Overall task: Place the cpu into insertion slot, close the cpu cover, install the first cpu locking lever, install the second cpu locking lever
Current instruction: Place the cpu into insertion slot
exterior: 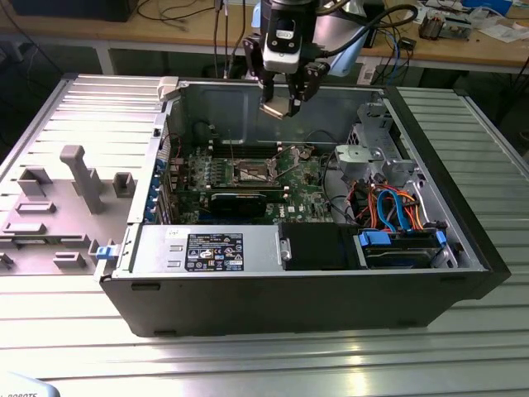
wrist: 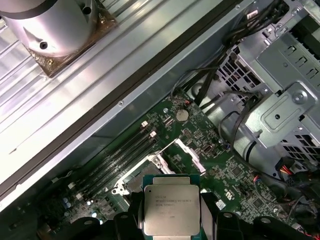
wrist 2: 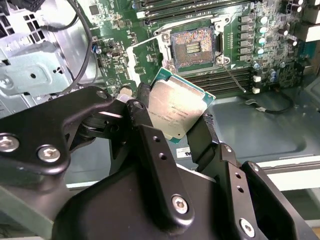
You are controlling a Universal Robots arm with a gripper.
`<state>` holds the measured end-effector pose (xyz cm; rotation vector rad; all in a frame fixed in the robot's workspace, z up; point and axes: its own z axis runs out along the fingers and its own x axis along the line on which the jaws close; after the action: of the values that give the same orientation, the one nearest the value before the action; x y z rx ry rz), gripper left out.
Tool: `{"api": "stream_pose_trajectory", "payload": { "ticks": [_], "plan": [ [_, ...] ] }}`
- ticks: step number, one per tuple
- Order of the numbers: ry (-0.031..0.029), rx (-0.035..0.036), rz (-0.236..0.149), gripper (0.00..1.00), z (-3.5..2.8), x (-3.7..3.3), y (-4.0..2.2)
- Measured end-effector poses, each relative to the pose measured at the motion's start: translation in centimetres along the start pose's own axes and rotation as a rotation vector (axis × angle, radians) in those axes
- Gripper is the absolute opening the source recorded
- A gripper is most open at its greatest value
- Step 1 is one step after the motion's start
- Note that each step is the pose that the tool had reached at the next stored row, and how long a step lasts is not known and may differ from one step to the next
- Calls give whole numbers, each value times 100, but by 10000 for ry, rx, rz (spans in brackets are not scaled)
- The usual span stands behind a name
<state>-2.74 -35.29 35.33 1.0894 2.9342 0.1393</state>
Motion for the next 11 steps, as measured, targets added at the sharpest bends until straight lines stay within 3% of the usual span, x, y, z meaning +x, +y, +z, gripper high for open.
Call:
{"api": "stream_pose_trajectory", "payload": {
  "ticks": [11],
  "plan": [
    [-76, -17, 991, 54, 39, -1, -3]
  ]
}}
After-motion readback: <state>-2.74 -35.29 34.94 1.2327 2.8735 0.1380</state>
